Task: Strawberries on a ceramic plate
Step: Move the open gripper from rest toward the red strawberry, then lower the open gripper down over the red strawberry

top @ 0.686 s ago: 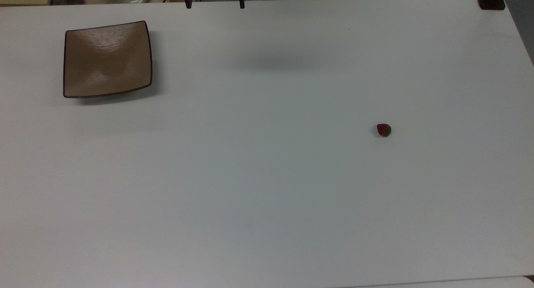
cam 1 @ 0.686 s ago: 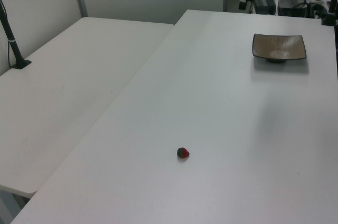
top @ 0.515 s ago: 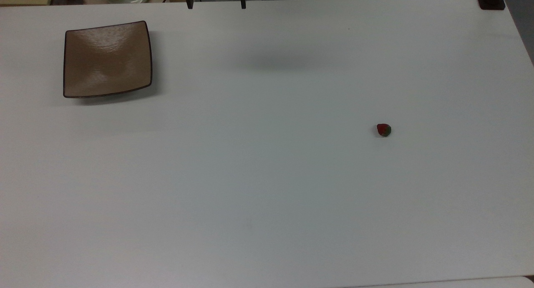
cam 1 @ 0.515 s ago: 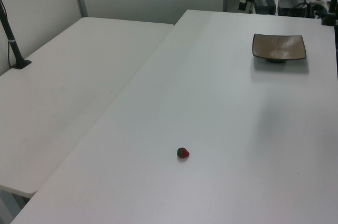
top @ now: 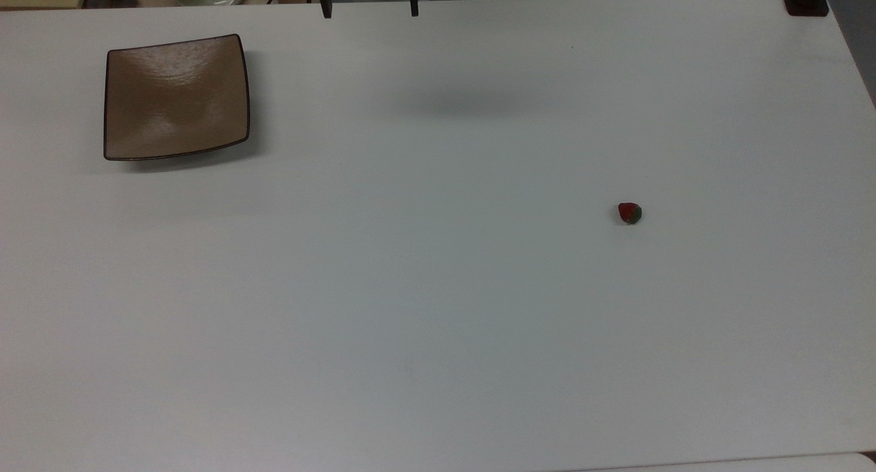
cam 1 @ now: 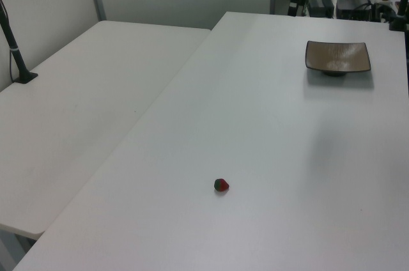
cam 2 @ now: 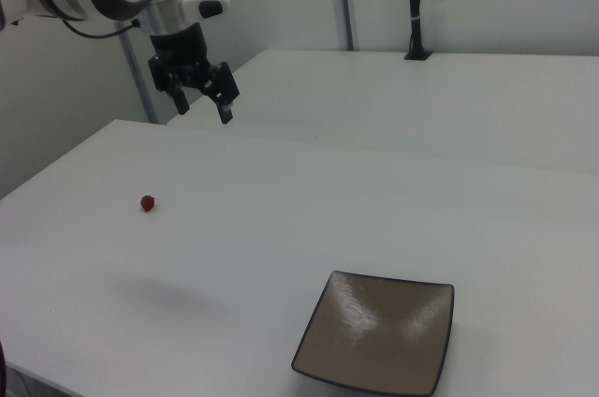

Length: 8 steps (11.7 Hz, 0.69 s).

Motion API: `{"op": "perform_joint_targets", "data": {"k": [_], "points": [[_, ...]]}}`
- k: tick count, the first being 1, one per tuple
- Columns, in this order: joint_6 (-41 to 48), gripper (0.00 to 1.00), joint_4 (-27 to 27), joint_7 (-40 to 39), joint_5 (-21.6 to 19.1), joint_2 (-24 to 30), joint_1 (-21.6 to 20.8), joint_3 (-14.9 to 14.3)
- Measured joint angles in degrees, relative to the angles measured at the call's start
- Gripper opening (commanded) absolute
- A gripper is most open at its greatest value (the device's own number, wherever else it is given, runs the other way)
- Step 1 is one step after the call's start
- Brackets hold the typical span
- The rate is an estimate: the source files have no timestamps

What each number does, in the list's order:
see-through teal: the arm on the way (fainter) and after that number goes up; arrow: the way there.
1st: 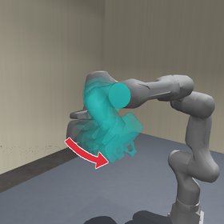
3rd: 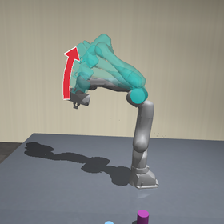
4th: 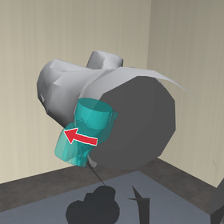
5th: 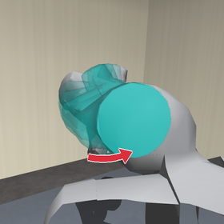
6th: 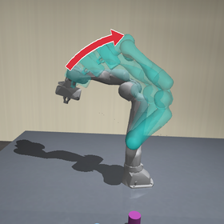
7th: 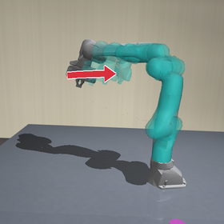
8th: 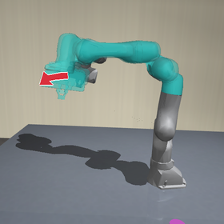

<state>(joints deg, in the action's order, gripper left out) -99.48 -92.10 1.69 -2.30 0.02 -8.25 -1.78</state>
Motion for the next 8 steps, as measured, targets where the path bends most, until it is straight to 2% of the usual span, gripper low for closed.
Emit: {"op": "perform_joint_targets", "data": {"k": [5, 8], "points": [[-0.60, 1.00, -0.49, 0.68, -0.41, -1.93, -7.43, 0.34], [-8.22, 1.00, -0.99, 2.02, -0.66, -6.39, -10.52, 2.14]]}}
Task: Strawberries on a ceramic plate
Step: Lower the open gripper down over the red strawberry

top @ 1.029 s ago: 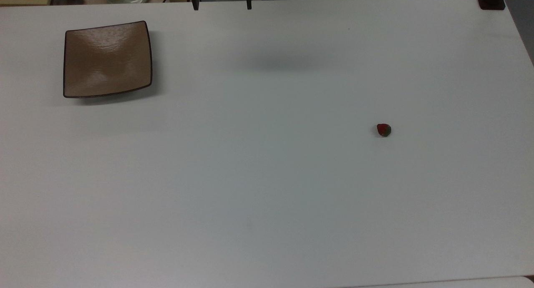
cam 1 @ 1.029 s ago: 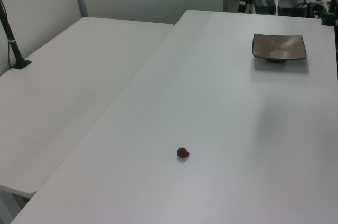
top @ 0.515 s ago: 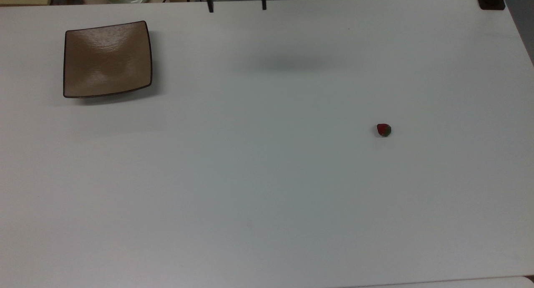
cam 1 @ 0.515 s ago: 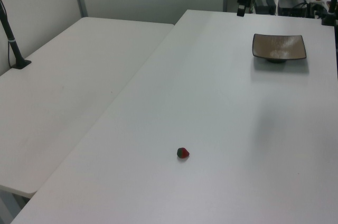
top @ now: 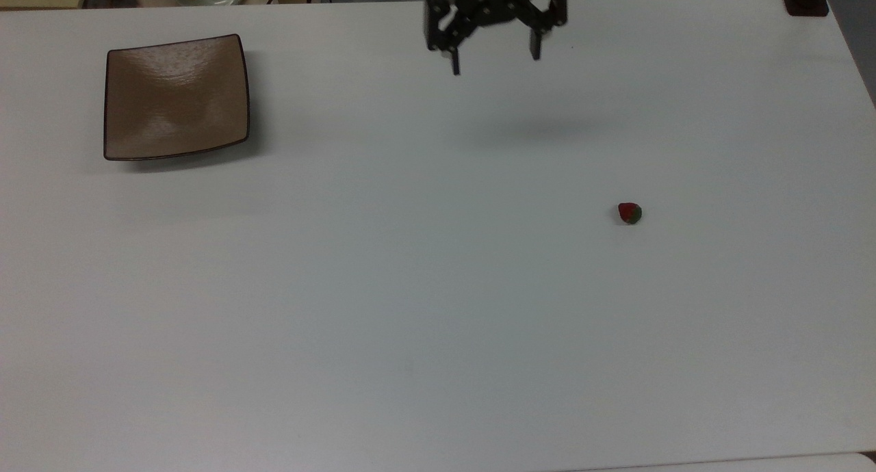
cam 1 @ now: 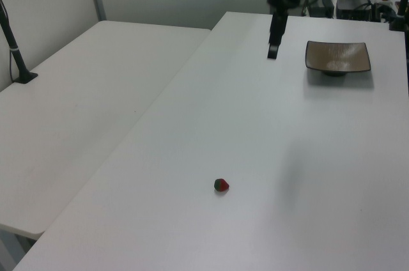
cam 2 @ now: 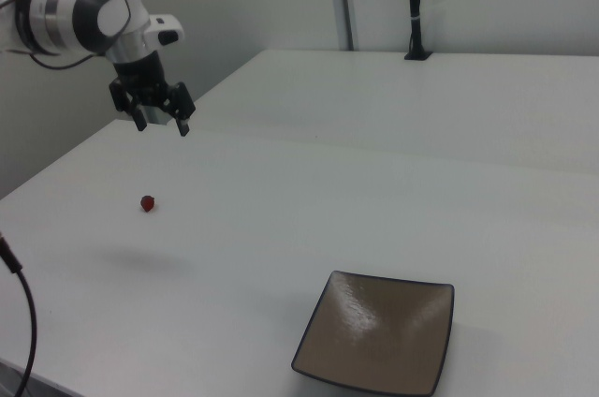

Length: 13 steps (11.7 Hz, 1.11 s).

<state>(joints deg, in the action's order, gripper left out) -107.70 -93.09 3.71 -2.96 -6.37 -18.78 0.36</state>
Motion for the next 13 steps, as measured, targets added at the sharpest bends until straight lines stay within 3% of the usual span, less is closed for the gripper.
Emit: {"op": "perform_joint_targets", "data": {"k": [3, 8, 13], "points": [[-9.02, 1.00, -0.17, 2.23, 0.00, -5.30, -1.41, 3.07], [-23.45, 1.00, -0.18, 2.46, 0.00, -14.29, -5.11, 3.53], [-26.30, 1.00, -0.13, 2.43, 0.01, -19.02, -7.20, 3.57]]}}
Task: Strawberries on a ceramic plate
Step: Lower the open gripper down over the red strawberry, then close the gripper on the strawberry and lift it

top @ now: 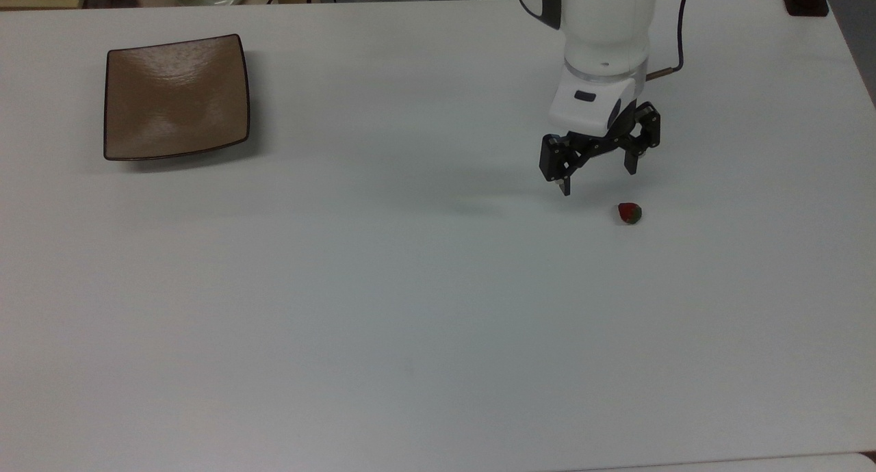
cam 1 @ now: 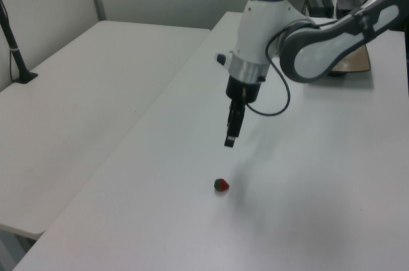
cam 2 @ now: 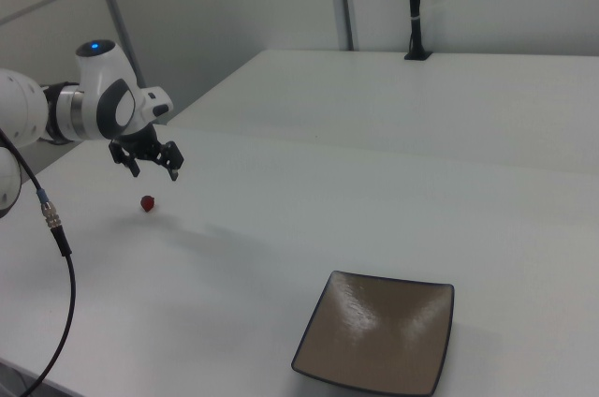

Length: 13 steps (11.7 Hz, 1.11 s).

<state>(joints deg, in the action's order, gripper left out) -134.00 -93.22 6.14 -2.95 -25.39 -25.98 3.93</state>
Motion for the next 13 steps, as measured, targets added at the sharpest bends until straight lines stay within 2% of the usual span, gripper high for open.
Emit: {"op": "perform_joint_targets", "data": {"k": [6, 8, 13], "points": [[-5.01, 1.00, 0.53, 0.02, 0.61, -5.61, -4.40, 0.67], [-5.06, 1.00, 1.21, 0.02, 2.77, -6.33, -4.30, 0.69], [-10.43, 0.99, 1.38, 0.02, 3.31, -8.91, -4.27, 0.69]]}}
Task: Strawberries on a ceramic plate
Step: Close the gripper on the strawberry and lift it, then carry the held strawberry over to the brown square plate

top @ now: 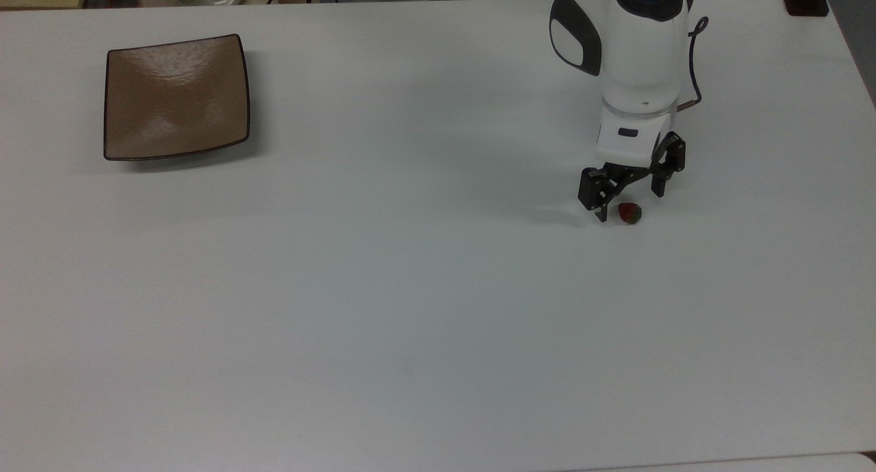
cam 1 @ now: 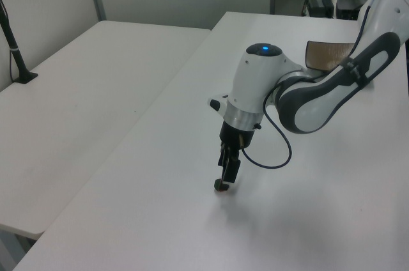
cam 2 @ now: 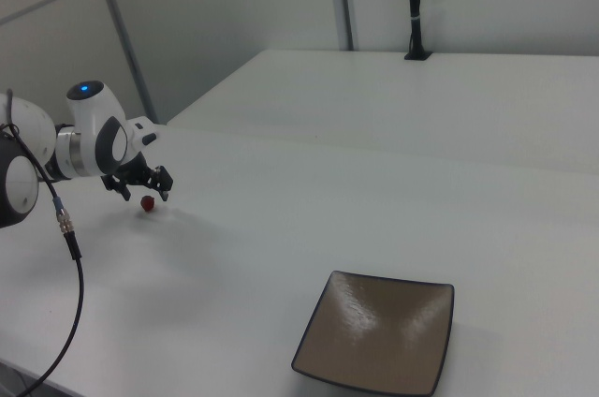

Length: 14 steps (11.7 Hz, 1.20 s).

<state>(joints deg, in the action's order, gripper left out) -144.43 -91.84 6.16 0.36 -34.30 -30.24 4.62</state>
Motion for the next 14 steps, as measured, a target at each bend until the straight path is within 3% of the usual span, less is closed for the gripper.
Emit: {"op": "perform_joint_targets", "data": {"k": [5, 8, 14], "points": [[-1.83, 0.31, 0.07, -0.01, 3.65, -1.37, -0.23, 0.10], [-2.30, 0.08, 0.08, -0.01, 3.88, -1.69, -0.24, 0.10], [-1.53, 0.07, 0.98, 0.29, 3.88, -0.33, 0.02, 0.10]]}}
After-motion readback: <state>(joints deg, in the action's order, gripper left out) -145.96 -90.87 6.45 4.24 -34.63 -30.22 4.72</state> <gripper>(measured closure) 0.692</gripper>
